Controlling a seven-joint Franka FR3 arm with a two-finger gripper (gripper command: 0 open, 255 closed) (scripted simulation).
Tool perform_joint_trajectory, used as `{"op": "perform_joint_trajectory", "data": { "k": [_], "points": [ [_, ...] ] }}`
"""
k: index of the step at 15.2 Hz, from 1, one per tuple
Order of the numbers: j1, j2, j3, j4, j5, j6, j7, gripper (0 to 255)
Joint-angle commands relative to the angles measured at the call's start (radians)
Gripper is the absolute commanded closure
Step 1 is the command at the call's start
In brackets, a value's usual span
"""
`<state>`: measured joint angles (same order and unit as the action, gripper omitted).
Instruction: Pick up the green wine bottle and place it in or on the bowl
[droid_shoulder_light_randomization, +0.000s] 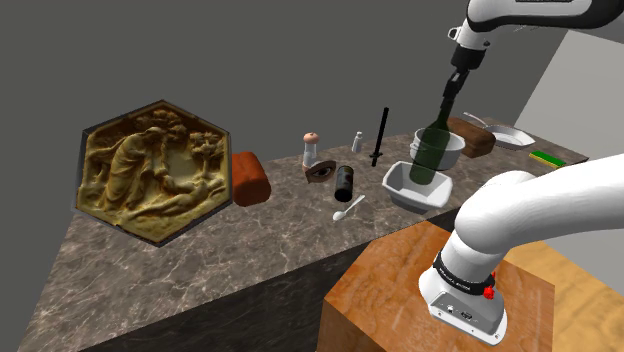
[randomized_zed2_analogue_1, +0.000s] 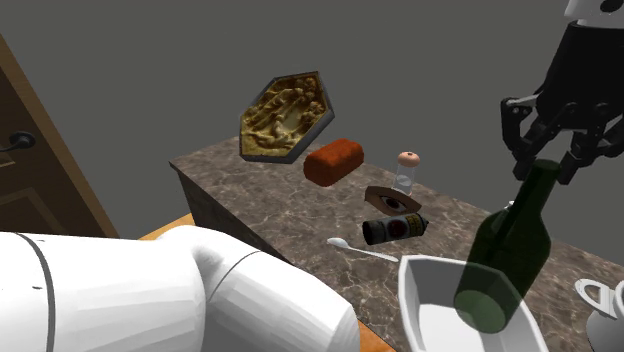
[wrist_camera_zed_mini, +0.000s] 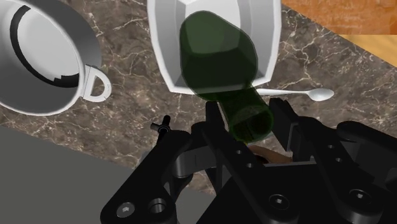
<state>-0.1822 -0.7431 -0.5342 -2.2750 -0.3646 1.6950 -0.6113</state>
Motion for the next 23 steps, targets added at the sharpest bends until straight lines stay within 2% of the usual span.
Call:
{"op": "perform_joint_trajectory", "data": {
  "k": [1,5,6,11,15,23],
  "points": [
    [-0.001,-0.002,0.000,-0.004,-0.001,0.003,0.000,255],
    [-0.001,-0.002,0.000,-0.004,-0.001,0.003,0.000,255],
    [-0.001,-0.002,0.000,-0.004,-0.001,0.003,0.000,0],
    [-0.001,-0.002,0.000,-0.004,-0.001,0.003,0.000,0],
    [0.010,0.017,0.032,0.130,0.026,-0.115,-0.011,0],
    [0.010,0.017,0.032,0.130,0.026,-0.115,-0.011,0]
  ]
}}
